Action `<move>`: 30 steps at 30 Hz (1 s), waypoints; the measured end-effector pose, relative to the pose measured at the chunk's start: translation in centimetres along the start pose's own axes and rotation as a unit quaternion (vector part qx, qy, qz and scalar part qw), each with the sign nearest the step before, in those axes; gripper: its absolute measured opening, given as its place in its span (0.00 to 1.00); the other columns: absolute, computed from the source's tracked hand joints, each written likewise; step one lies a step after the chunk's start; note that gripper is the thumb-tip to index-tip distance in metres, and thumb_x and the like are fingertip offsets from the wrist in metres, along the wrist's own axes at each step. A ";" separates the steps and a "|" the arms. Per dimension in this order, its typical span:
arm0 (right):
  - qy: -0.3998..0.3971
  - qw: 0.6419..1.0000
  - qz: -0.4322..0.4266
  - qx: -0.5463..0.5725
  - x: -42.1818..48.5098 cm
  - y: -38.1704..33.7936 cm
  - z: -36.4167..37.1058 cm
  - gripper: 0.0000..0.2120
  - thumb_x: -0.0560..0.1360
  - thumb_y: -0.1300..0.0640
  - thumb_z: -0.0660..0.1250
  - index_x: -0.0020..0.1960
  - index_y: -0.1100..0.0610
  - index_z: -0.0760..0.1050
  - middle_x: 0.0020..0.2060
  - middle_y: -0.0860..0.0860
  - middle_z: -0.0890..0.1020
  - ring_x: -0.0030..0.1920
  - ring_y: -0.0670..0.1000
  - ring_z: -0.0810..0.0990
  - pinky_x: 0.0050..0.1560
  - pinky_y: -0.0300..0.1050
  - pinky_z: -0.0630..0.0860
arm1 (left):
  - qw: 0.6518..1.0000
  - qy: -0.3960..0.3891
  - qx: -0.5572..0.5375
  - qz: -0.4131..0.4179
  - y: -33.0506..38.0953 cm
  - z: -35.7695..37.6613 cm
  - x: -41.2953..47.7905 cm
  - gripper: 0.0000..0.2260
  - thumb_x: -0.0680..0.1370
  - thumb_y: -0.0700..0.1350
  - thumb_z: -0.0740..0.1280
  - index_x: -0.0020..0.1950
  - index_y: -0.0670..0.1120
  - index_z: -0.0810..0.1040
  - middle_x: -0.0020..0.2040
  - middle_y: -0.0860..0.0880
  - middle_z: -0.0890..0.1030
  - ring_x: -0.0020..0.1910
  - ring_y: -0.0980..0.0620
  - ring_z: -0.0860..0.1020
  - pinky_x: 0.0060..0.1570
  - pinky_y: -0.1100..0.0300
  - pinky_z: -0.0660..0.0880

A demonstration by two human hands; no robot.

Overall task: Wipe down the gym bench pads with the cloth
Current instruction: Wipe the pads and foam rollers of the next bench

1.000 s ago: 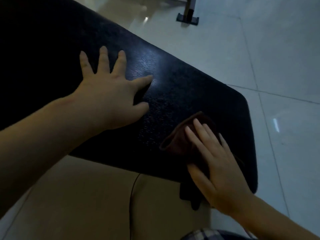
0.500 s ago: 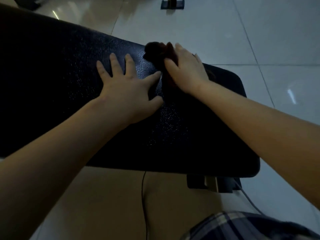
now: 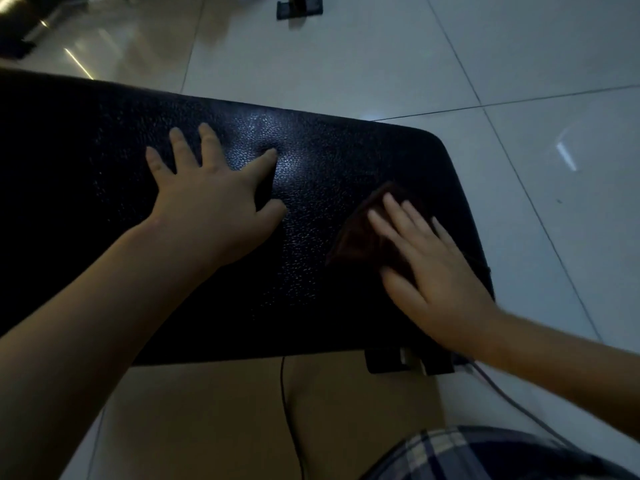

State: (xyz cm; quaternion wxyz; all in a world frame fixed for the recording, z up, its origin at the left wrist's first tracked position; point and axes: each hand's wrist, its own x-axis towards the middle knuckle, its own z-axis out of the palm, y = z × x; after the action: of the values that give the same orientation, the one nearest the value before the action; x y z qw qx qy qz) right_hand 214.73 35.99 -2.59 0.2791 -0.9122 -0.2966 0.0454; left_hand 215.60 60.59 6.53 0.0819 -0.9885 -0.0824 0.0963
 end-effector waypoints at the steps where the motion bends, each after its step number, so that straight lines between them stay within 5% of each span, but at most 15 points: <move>1: 0.010 1.000 0.026 0.004 2.1 0.3 -0.3 0.33 0.75 0.40 0.46 0.78 0.47 0.53 0.79 0.47 0.50 0.78 0.45 0.44 0.75 0.43 0.39 | 1.000 0.000 -0.002 -0.003 0.1 0.0 0.0 0.31 0.77 0.66 0.52 0.79 0.65 0.47 0.79 0.33 0.42 0.77 0.29 0.42 0.73 0.32 0.42; 6: 0.029 0.988 0.146 -0.030 13.3 3.6 -1.8 0.28 0.80 0.46 0.50 0.79 0.51 0.55 0.79 0.52 0.52 0.78 0.52 0.50 0.76 0.54 0.47 | 1.000 0.000 0.008 -0.012 1.0 0.0 0.1 0.32 0.76 0.65 0.51 0.80 0.63 0.47 0.78 0.31 0.42 0.76 0.28 0.42 0.73 0.31 0.42; 15: 0.044 0.990 0.132 -0.006 13.9 5.1 -2.1 0.33 0.75 0.39 0.47 0.75 0.52 0.62 0.75 0.54 0.64 0.76 0.55 0.59 0.74 0.62 0.54 | 0.999 -0.027 -0.024 0.003 0.7 -0.7 0.6 0.29 0.78 0.63 0.56 0.78 0.61 0.53 0.79 0.33 0.42 0.76 0.28 0.42 0.73 0.32 0.42; 20: 0.039 0.993 0.107 0.039 5.6 5.0 -2.2 0.29 0.77 0.42 0.51 0.77 0.42 0.53 0.79 0.48 0.53 0.78 0.50 0.49 0.76 0.52 0.50 | 0.999 -0.040 -0.002 0.008 0.4 -0.2 0.7 0.29 0.78 0.66 0.51 0.78 0.66 0.44 0.79 0.35 0.38 0.76 0.28 0.40 0.73 0.31 0.41; 24: 0.015 0.988 0.110 0.109 -1.3 3.9 -2.3 0.27 0.73 0.35 0.50 0.71 0.25 0.47 0.77 0.36 0.47 0.77 0.40 0.44 0.75 0.44 0.47 | 0.996 -0.082 0.034 0.019 0.6 -1.1 1.3 0.31 0.78 0.69 0.49 0.77 0.68 0.37 0.78 0.34 0.37 0.75 0.26 0.40 0.72 0.30 0.44; 26: 0.007 0.985 0.129 0.114 -1.9 3.1 -2.6 0.28 0.71 0.33 0.50 0.70 0.25 0.47 0.76 0.32 0.47 0.77 0.38 0.44 0.75 0.44 0.48 | 0.993 -0.106 0.045 0.033 0.5 -1.8 1.4 0.32 0.78 0.69 0.51 0.77 0.67 0.38 0.78 0.34 0.37 0.75 0.26 0.41 0.73 0.30 0.44; 30: 0.010 0.964 0.193 0.185 0.8 -1.0 -4.2 0.23 0.79 0.42 0.58 0.71 0.31 0.55 0.73 0.43 0.65 0.72 0.49 0.66 0.68 0.46 0.65 | 0.989 -0.125 -0.026 0.080 -1.4 -3.7 0.6 0.29 0.79 0.64 0.59 0.78 0.64 0.53 0.80 0.39 0.46 0.77 0.30 0.45 0.75 0.34 0.48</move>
State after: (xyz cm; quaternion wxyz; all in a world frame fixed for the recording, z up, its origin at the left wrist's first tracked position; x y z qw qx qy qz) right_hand 215.91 35.09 1.56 0.4322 -0.8848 -0.0989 0.1435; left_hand 216.75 61.50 10.23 0.0374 -0.9738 -0.0148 0.2236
